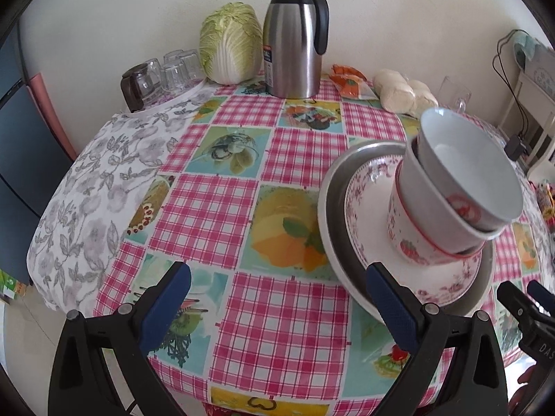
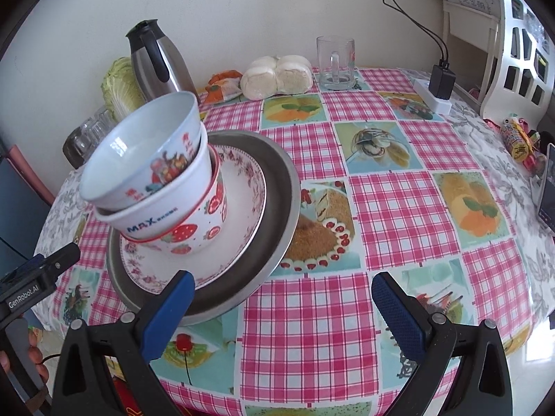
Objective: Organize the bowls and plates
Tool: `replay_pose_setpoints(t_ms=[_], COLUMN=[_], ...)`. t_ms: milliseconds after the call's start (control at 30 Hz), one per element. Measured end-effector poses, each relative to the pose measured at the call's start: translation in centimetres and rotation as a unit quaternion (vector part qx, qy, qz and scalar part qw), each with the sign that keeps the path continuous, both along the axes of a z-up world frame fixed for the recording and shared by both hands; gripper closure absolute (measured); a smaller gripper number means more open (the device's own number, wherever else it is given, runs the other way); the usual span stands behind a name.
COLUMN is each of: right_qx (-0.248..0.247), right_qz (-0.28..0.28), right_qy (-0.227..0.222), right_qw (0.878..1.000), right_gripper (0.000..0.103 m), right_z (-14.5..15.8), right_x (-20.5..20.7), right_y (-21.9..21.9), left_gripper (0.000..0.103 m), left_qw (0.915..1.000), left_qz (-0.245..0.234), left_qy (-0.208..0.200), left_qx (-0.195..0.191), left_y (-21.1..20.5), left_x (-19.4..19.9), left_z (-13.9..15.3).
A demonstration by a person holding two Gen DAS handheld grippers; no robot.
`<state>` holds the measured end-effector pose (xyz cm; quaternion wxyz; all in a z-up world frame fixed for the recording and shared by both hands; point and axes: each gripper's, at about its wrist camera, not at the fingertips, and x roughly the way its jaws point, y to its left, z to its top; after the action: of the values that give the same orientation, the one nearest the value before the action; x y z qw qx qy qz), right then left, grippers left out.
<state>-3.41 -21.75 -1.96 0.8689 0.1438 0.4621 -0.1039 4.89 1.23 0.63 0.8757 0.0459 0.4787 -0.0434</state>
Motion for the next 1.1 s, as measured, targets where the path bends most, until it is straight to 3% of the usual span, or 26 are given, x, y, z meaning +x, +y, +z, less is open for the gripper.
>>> replay_pose_setpoints(t_ms=[433, 700, 1100], right_qx=[-0.012, -0.021, -0.028], right_qz=[0.015, 0.027, 0.033], right_qy=[0.022, 0.031, 0.043], right_qw=[1.0, 0.999, 0.998], right_gripper=[0.0, 0.0, 0.0], right_z=[-1.0, -1.5, -2.1], right_x=[-0.4, -0.1, 0.3], right_y=[1.1, 1.7, 1.8], left_gripper=[0.002, 0.003, 0.002], left_qw=[0.9985, 0.9973, 0.9964], left_qz=[-0.051, -0.063, -0.076], left_qy=[0.003, 0.03, 0.031], left_qx=[0.019, 0.024, 0.019], left_y=[-0.2, -0.3, -0.4], left_x=[-0.6, -0.4, -0.2], left_z=[-1.8, -3.1, -3.4])
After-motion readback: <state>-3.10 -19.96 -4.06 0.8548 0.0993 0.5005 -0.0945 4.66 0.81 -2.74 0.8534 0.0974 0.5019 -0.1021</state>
